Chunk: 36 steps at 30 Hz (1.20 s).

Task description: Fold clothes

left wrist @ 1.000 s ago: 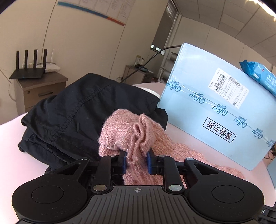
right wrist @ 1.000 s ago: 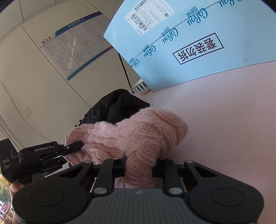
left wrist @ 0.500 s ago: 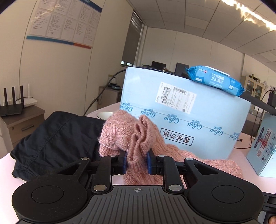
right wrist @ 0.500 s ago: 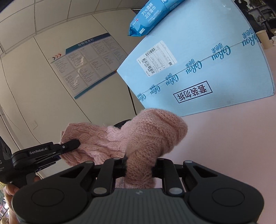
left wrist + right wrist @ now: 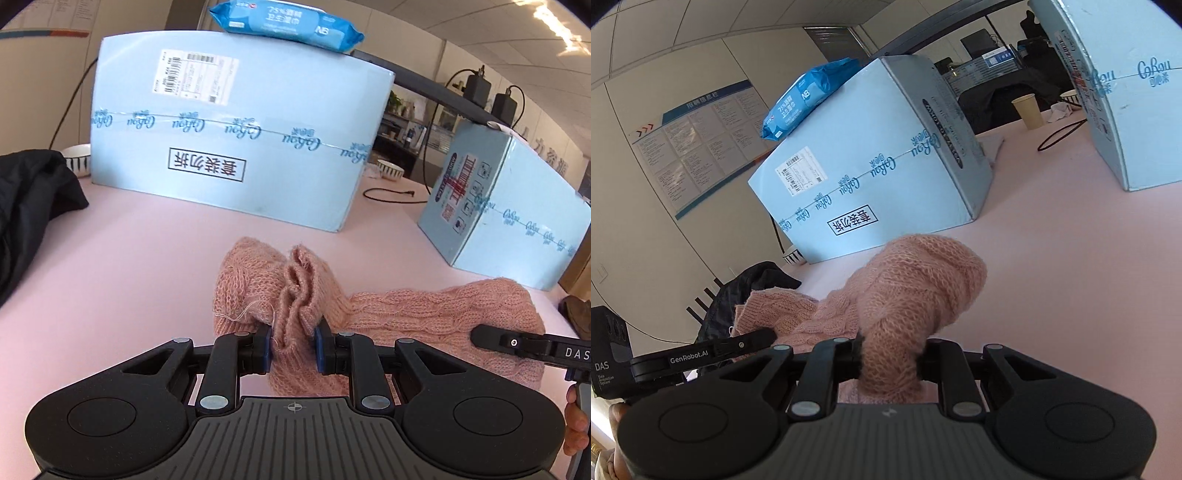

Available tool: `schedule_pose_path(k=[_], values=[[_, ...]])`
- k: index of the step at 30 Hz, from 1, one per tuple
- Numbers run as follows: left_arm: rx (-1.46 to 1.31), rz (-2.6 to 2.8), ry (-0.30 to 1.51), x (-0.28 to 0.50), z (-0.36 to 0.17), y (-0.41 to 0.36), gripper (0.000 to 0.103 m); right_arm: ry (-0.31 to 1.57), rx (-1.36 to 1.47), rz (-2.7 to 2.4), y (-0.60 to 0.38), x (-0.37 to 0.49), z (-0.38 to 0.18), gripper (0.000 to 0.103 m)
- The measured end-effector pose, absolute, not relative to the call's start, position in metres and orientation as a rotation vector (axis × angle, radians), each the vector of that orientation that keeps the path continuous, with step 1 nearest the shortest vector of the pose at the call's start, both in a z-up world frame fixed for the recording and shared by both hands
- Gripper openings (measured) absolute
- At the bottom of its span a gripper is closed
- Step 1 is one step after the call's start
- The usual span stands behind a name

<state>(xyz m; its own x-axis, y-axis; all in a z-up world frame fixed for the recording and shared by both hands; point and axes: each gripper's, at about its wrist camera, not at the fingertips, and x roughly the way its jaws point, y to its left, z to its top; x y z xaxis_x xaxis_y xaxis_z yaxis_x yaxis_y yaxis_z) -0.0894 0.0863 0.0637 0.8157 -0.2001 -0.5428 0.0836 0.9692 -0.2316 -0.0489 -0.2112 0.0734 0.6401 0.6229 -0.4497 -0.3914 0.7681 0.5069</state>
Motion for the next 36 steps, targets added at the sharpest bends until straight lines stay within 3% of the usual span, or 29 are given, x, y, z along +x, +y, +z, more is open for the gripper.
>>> schedule_pose_path(k=[5, 8, 9, 10, 11, 12, 13, 14, 15, 16, 20, 25, 29, 36], values=[[-0.175, -0.161, 0.608, -0.089, 0.056, 0.051, 0.023, 0.656, 0.343, 0.494, -0.254, -0.065, 0.061, 0.019], [-0.215, -0.148, 0.642, -0.081, 0.048, 0.054, 0.030, 0.664, 0.345, 0.477, -0.265, -0.066, 0.056, 0.023], [-0.241, -0.143, 0.651, -0.079, 0.046, 0.059, 0.040, 0.660, 0.343, 0.489, -0.267, -0.067, 0.055, 0.029], [-0.267, -0.138, 0.660, -0.076, 0.043, 0.064, 0.058, 0.646, 0.335, 0.505, -0.267, -0.069, 0.055, 0.030], [-0.335, -0.113, 0.666, -0.077, 0.041, 0.077, 0.068, 0.619, 0.315, 0.504, -0.267, -0.071, 0.057, 0.038], [-0.373, -0.101, 0.666, -0.077, 0.039, 0.084, 0.079, 0.579, 0.286, 0.485, -0.265, -0.075, 0.060, 0.053], [-0.433, -0.085, 0.651, -0.082, 0.039, 0.099, 0.080, 0.534, 0.262, 0.460, -0.263, -0.079, 0.064, 0.063], [-0.455, -0.069, 0.631, -0.085, 0.041, 0.106, 0.081, 0.487, 0.243, 0.433, -0.262, -0.083, 0.068, 0.084], [-0.460, -0.048, 0.611, -0.088, 0.043, 0.112, 0.084, 0.402, 0.222, 0.394, -0.260, -0.090, 0.074, 0.097], [-0.451, -0.022, 0.592, -0.094, 0.047, 0.119, 0.086, 0.326, 0.201, 0.358, -0.259, -0.096, 0.081, 0.100], [-0.430, -0.062, 0.613, -0.104, 0.057, 0.144, 0.093, 0.200, 0.123, 0.349, -0.253, -0.105, 0.111, 0.102], [-0.475, -0.193, 0.664, -0.113, 0.052, 0.161, 0.100, 0.217, -0.050, 0.650, -0.208, -0.114, 0.136, 0.102], [-0.511, -0.200, 0.662, -0.125, 0.042, 0.169, 0.101, 0.310, -0.241, 0.899, -0.144, -0.120, 0.128, 0.102], [-0.503, -0.201, 0.684, -0.138, 0.025, 0.183, 0.102, 0.310, -0.510, 0.873, -0.078, -0.117, 0.095, 0.102]])
